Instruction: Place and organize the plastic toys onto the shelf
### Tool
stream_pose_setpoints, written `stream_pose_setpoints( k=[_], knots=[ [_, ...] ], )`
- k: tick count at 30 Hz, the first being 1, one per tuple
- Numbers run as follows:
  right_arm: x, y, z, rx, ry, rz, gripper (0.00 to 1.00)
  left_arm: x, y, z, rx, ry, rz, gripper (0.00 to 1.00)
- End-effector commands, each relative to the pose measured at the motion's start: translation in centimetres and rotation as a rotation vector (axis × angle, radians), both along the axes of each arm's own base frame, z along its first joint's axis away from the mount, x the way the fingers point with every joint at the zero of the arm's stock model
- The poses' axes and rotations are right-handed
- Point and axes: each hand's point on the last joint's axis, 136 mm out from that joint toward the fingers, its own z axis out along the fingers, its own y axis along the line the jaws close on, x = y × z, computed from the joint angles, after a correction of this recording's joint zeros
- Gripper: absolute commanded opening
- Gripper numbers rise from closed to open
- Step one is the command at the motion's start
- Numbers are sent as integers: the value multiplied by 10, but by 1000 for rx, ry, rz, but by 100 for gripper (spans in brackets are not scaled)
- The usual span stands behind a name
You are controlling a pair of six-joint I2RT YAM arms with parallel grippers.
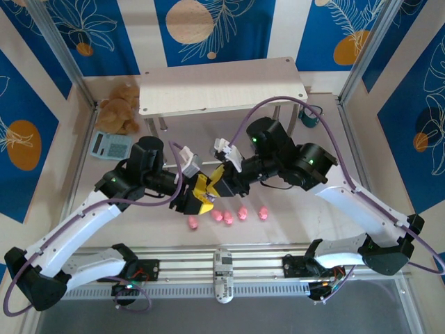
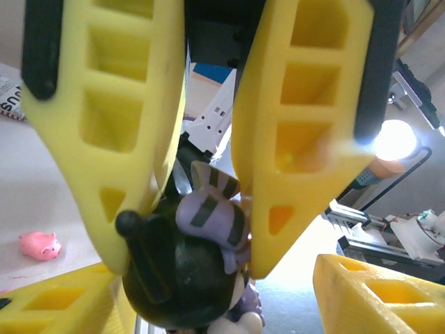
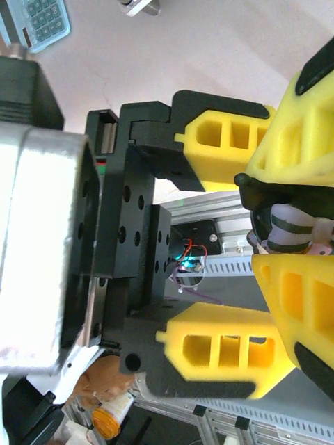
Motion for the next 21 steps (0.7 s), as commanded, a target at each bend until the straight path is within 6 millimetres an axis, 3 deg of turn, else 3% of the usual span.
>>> stream_pose_setpoints(
  k=[1, 12, 21],
  knots=[
    [-4, 6, 13, 43, -5, 46, 16, 5, 0, -2, -9, -11, 2, 63],
    [-8, 11, 4, 12, 29, 75, 16, 14, 4, 1, -18, -18, 29, 59],
    [-4, 15, 9, 29, 17, 73, 16, 8, 3, -4, -8, 36, -38, 35]
  ],
)
